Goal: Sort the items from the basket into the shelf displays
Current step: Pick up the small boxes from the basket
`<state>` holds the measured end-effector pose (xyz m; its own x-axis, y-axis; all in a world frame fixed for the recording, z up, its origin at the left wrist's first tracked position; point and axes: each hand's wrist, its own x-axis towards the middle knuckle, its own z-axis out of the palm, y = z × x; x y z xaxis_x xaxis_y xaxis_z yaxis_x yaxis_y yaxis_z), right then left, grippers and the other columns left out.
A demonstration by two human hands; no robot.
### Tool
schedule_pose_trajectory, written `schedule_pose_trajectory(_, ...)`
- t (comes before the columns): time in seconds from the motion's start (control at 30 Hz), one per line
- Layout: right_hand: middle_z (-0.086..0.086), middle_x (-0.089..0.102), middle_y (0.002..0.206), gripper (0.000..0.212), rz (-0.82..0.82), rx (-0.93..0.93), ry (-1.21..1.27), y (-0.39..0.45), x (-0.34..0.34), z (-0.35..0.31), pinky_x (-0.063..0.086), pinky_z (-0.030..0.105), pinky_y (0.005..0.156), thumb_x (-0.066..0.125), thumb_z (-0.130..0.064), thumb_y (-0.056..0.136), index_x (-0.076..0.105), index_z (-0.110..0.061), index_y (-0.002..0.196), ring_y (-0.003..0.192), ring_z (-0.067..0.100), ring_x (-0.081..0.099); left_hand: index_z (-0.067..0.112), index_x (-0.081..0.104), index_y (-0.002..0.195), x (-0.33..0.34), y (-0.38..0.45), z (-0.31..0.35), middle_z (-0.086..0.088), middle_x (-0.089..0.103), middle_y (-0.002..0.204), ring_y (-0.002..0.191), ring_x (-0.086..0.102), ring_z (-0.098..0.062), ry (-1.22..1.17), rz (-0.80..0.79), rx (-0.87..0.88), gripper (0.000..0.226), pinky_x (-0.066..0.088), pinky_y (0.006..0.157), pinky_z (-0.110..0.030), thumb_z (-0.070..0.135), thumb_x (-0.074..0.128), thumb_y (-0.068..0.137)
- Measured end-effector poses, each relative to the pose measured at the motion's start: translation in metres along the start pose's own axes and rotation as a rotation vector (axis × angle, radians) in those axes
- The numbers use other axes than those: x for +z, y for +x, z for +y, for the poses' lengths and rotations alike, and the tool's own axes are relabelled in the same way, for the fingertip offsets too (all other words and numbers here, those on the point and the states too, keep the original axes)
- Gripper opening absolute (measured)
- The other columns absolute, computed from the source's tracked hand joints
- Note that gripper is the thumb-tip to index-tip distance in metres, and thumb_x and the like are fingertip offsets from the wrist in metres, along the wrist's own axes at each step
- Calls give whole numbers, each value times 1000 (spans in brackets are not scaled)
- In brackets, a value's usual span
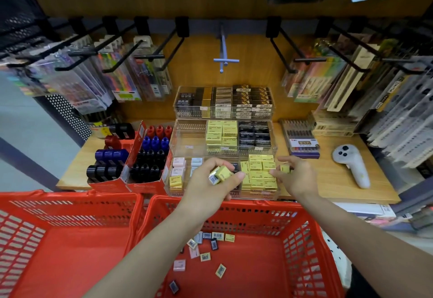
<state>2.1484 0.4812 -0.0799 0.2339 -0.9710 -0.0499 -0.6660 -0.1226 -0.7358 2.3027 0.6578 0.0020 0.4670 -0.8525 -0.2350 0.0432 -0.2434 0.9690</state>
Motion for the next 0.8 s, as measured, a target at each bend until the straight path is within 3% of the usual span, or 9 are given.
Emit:
schedule_pose_trajectory(0.1, 14, 63, 128, 50, -22, 63, 36, -2, -3, -4, 55, 38, 86, 84, -27, 75, 65, -17, 120, 105, 27, 66, 26, 65, 93, -2, -2, 1, -5, 58, 121, 56, 59, -10, -2, -11, 2, 17, 56, 74, -35, 33, 78, 84)
schedule_pose_trajectory(0.2, 14, 61, 130, 37, -34, 181, 121, 0, -14, -11, 56, 32, 76, 82, -26, 78, 65, -14, 109, 92, 24, 70, 28, 66, 93, -4, -3, 3, 3, 59, 108, 57, 60, -10, 28, -36, 15, 15, 56, 72, -33, 34, 77, 84)
schedule_pose_trajectory(0.27, 14, 63, 125, 25, -80, 348, 478, -2, -27, -19, 58, 26, 66, 74, -19, 86, 64, -6, 105, 84, 20, 70, 26, 67, 92, -5, -4, 3, 7, 64, 95, 57, 60, -8, 41, -57, 32, 13, 56, 67, -27, 30, 77, 85)
schedule_pose_trajectory(0.33, 17, 65, 115, 14, -196, 537, 850, -11, -46, -28, 59, 24, 61, 64, -9, 93, 62, 1, 103, 94, 22, 68, 23, 68, 93, -3, -7, 5, 7, 65, 84, 56, 59, -5, 61, -92, 51, 12, 52, 60, -19, 28, 76, 86)
schedule_pose_trajectory(0.4, 18, 65, 113, 14, -306, 629, 980, -28, -61, -38, 60, 29, 63, 62, -5, 93, 67, 6, 101, 100, 24, 66, 26, 68, 95, 1, -9, 6, 7, 65, 91, 56, 59, -5, 117, -127, 40, 12, 50, 59, -18, 31, 75, 87)
schedule_pose_trajectory(0.53, 13, 67, 104, 20, -421, 562, 996, -63, -70, -65, 59, 26, 64, 72, -17, 81, 78, -1, 90, 94, 20, 66, 28, 71, 100, 14, -15, 10, -2, 63, 103, 64, 59, -10, 33, -233, -59, 15, 52, 64, -22, 32, 75, 87)
schedule_pose_trajectory(0.7, 9, 70, 111, 39, -423, 456, 935, -89, -60, -91, 54, 20, 60, 77, -31, 68, 78, -11, 101, 80, 12, 59, 23, 74, 98, 22, -22, 13, -5, 66, 100, 74, 55, -15, -149, -252, -189, 16, 53, 68, -25, 33, 76, 86)
schedule_pose_trajectory(0.8, 5, 76, 90, 41, -434, 425, 919, -98, -53, -96, 53, 17, 57, 78, -32, 67, 77, -11, 102, 60, 7, 56, 20, 73, 97, 22, -21, 13, 0, 64, 93, 75, 53, -13, -203, -254, -203, 18, 52, 66, -24, 35, 74, 87)
